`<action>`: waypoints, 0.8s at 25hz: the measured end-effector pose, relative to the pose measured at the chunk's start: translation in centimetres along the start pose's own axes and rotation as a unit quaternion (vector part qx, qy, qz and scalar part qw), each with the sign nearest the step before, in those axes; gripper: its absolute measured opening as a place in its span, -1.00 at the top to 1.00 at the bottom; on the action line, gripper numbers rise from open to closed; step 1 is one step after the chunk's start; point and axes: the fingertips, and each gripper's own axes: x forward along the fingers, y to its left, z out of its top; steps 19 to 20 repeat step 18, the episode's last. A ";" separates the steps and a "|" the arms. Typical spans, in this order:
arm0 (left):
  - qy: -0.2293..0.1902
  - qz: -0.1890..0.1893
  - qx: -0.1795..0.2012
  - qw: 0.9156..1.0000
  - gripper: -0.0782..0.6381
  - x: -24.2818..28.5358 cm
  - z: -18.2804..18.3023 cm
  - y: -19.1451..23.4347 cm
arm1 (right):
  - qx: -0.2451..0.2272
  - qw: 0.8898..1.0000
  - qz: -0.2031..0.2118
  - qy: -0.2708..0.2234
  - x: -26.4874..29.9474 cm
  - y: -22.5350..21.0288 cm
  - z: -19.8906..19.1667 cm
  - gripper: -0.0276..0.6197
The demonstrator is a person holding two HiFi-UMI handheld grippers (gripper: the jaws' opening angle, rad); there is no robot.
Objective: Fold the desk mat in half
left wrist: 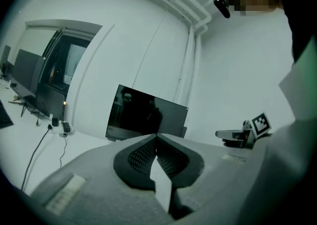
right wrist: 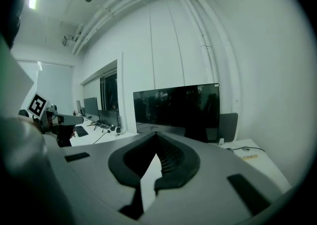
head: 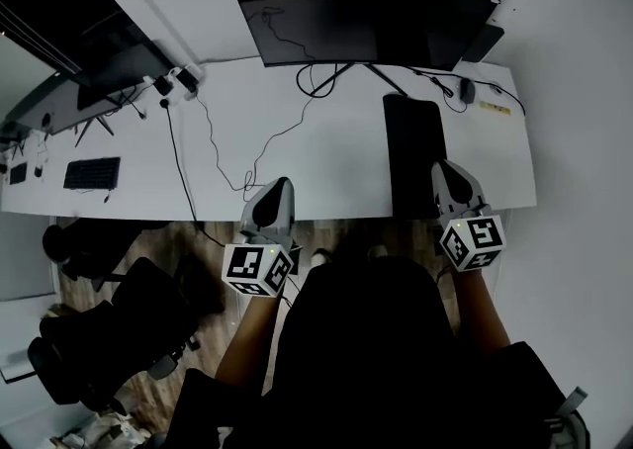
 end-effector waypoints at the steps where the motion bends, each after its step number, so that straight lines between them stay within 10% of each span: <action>1: 0.003 0.001 0.008 1.000 0.72 0.0 0.2 0.4 | -0.006 1.000 -0.006 -0.002 -0.1 0.1 0.1 0.92; 20: -0.011 -0.049 -0.002 0.999 0.72 -0.1 0.8 0.3 | -0.025 0.999 -0.043 -0.021 -1.3 2.7 -0.1 0.92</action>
